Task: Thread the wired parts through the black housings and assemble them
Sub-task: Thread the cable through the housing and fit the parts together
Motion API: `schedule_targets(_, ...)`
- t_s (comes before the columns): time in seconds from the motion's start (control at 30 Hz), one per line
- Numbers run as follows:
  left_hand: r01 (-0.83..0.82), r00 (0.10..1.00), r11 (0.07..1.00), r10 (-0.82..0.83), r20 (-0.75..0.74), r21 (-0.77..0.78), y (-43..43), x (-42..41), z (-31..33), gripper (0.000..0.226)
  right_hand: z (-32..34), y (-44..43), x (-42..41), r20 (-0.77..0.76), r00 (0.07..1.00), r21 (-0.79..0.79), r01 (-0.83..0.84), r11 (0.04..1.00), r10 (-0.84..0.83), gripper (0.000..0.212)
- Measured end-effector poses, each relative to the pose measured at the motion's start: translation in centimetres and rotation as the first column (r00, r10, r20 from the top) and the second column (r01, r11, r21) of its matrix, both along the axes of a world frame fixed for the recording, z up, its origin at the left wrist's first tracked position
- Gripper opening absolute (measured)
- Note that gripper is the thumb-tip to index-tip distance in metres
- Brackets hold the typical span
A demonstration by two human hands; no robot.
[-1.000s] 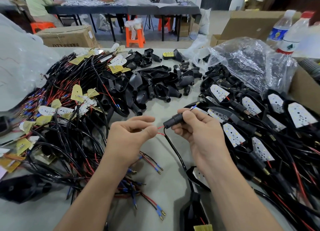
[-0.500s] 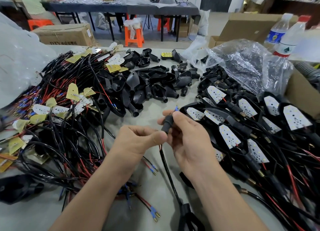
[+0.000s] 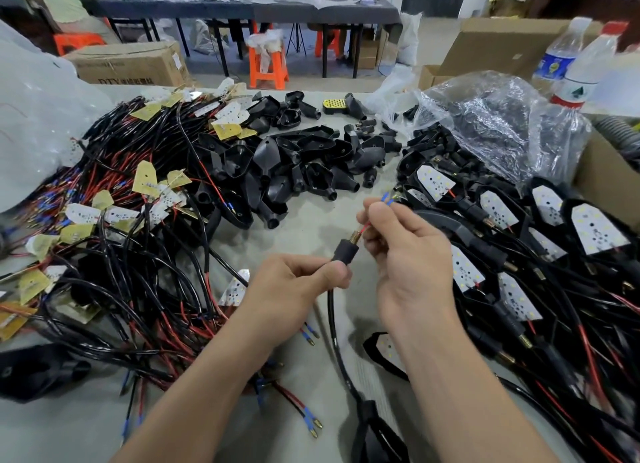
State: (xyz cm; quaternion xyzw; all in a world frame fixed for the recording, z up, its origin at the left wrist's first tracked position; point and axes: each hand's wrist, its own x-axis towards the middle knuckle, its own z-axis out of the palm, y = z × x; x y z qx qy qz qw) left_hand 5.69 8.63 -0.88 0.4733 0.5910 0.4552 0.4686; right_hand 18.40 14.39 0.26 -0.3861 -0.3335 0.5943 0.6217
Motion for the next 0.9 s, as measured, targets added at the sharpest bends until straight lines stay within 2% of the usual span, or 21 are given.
schedule_targets(0.07,0.084,0.996,0.996,-0.084,0.036,0.002,0.0,0.2,0.2,0.023,0.3,0.7,0.3,-0.026,1.000,0.010,0.010,1.000,-0.010,0.025)
schedule_targets(0.13,0.183,0.966,0.983,-0.179,0.185,-0.008,0.0,0.3,0.3,0.032,0.6,1.0,0.2,-0.024,0.999,0.014,0.026,1.000,-0.025,0.019)
schedule_targets(0.23,0.316,0.799,0.946,-0.223,0.559,-0.075,0.0,0.4,0.8,0.033,0.6,1.2,0.0,-0.119,0.992,-0.027,0.039,0.999,-0.042,0.018)
schedule_targets(0.27,0.341,0.769,0.936,-0.225,0.599,-0.085,0.1,0.4,0.9,0.033,0.6,1.2,0.0,-0.134,0.990,-0.032,0.044,0.999,-0.048,0.019)
schedule_targets(0.3,0.329,0.801,0.940,-0.228,0.554,-0.089,0.2,0.4,0.7,0.033,0.6,1.3,0.1,-0.116,0.992,-0.028,0.055,0.998,-0.058,0.020)
schedule_targets(0.33,0.281,0.882,0.956,-0.223,0.416,-0.083,0.4,0.4,0.5,0.032,0.6,1.4,0.2,-0.083,0.993,-0.019,0.076,0.997,-0.078,0.020)
schedule_targets(0.37,0.217,0.955,0.975,-0.200,0.219,-0.057,0.5,0.4,0.3,0.031,0.5,1.5,0.4,-0.053,0.994,-0.006,0.101,0.995,-0.101,0.020)
schedule_targets(0.4,0.139,0.990,0.990,-0.139,0.005,-0.012,0.6,0.4,0.2,0.030,0.5,1.5,0.6,-0.030,0.992,0.009,0.120,0.993,-0.120,0.020)
schedule_targets(0.43,0.066,0.982,0.996,-0.056,-0.182,0.052,0.7,0.5,0.0,0.027,0.4,1.6,0.8,-0.007,0.991,0.030,0.135,0.990,-0.135,0.021)
schedule_targets(0.47,0.015,0.957,0.994,0.016,-0.289,0.105,0.8,0.7,-0.2,0.026,0.4,1.7,1.0,0.025,0.989,0.059,0.141,0.988,-0.143,0.023)
schedule_targets(0.5,0.004,0.949,0.993,0.034,-0.314,0.119,0.7,0.7,-0.4,0.027,0.5,1.8,1.0,0.062,0.988,0.093,0.139,0.986,-0.145,0.026)
schedule_targets(0.53,0.022,0.976,0.995,-0.001,-0.219,0.092,0.6,0.8,-0.3,0.028,0.4,1.9,1.0,0.091,0.986,0.125,0.130,0.984,-0.141,0.028)
schedule_targets(0.57,0.056,0.998,0.998,-0.055,-0.040,0.030,0.5,0.8,-0.1,0.030,0.5,1.9,1.1,0.110,0.985,0.147,0.113,0.983,-0.130,0.028)
schedule_targets(0.6,0.091,0.977,0.995,-0.079,0.197,-0.050,0.4,0.9,0.0,0.034,0.4,2.0,1.1,0.124,0.986,0.159,0.090,0.983,-0.111,0.029)
schedule_targets(0.63,0.132,0.900,0.984,-0.068,0.431,-0.120,0.3,0.8,0.1,0.034,0.4,2.0,1.1,0.135,0.987,0.162,0.064,0.985,-0.086,0.029)
schedule_targets(0.67,0.152,0.803,0.974,-0.022,0.595,-0.169,0.2,0.9,0.3,0.032,0.2,2.0,1.0,0.142,0.988,0.158,0.039,0.987,-0.061,0.030)
schedule_targets(0.7,0.145,0.739,0.971,0.023,0.673,-0.192,0.2,0.9,0.2,0.030,0.0,1.9,0.9,0.141,0.989,0.148,0.017,0.989,-0.039,0.031)
schedule_targets(0.73,0.112,0.725,0.975,0.052,0.687,-0.192,0.2,1.0,0.0,0.032,-0.1,1.9,0.8,0.131,0.991,0.136,0.005,0.991,-0.023,0.034)
schedule_targets(0.77,0.056,0.780,0.984,0.062,0.623,-0.168,0.3,1.0,-0.4,0.037,-0.2,1.9,0.8,0.119,0.993,0.122,0.001,0.992,-0.015,0.036)
schedule_targets(0.83,-0.067,0.949,0.997,0.073,0.306,-0.030,0.2,1.3,-0.7,0.038,-0.3,2.1,0.9,0.092,0.996,0.097,0.011,0.995,-0.020,0.037)
schedule_targets(0.9,-0.144,0.989,0.979,0.149,-0.024,0.141,0.0,1.1,-0.9,0.021,-0.4,2.2,1.0,0.074,0.997,0.081,0.029,0.996,-0.036,0.036)
